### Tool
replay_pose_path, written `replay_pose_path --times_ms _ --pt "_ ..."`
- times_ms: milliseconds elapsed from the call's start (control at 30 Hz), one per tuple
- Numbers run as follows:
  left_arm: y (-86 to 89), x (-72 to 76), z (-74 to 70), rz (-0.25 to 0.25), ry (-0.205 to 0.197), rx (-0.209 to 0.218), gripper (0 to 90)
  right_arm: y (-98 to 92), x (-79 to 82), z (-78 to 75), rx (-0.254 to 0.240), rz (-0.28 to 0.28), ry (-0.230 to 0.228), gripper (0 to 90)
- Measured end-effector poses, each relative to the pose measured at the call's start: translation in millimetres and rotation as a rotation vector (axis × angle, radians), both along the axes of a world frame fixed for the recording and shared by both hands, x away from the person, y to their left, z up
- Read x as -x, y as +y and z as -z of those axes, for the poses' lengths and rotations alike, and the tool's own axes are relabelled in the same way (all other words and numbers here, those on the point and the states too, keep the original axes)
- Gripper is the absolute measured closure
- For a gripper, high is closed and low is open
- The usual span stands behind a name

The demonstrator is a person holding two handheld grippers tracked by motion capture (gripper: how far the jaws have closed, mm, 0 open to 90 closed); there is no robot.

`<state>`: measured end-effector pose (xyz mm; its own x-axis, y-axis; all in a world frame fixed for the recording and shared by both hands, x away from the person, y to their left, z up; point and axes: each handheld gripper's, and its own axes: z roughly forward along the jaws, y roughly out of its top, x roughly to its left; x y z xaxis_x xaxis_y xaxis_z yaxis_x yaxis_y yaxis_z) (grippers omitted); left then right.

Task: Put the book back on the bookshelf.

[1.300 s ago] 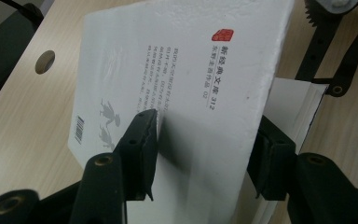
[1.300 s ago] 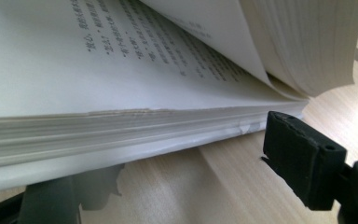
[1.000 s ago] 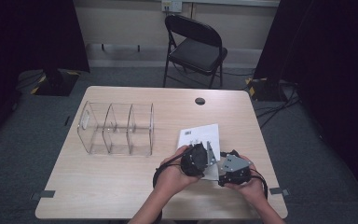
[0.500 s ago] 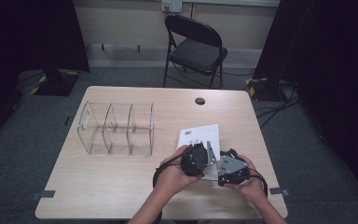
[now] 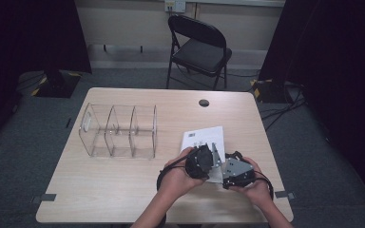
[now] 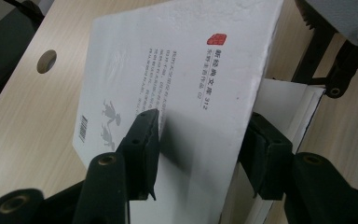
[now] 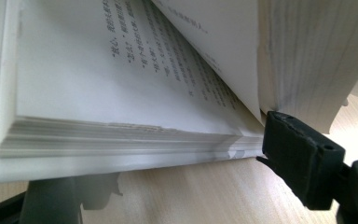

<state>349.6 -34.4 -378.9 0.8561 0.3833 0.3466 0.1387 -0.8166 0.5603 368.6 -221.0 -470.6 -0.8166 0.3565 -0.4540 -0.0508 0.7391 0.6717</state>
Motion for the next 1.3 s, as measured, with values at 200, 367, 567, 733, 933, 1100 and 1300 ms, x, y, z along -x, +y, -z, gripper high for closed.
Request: replay_pose_path --times_ms 200,367,567,733,933,1100,1300 --pt "0.1 -0.4 -0.6 -0.006 0.01 0.009 50.2 -0.5 1.6 1.6 0.0 -0.002 -0.009 25.2" --pt "1.3 -2.0 -2.4 -0.01 0.015 0.015 50.4 -1.3 3.3 2.3 -0.015 0.012 -0.017 25.9" --pt "0.4 -2.7 -3.1 -0.007 0.017 0.008 50.5 -2.6 3.1 3.6 -0.038 0.029 -0.002 25.5" --pt "0.7 -2.0 -2.7 -0.016 0.024 0.02 50.5 -3.6 2.6 4.4 -0.043 0.04 0.011 26.1" --pt "1.4 -2.4 -3.4 -0.015 0.031 0.019 50.7 -3.8 1.9 5.9 -0.035 0.019 0.023 27.9" --pt "1.5 -3.2 -4.6 -0.017 0.029 0.014 50.7 -2.8 2.3 3.9 -0.022 -0.001 0.001 28.9" --pt "0.5 -3.8 -6.1 -0.016 0.026 0.01 51.0 2.5 4.0 -2.6 0.043 -0.087 -0.071 35.5"
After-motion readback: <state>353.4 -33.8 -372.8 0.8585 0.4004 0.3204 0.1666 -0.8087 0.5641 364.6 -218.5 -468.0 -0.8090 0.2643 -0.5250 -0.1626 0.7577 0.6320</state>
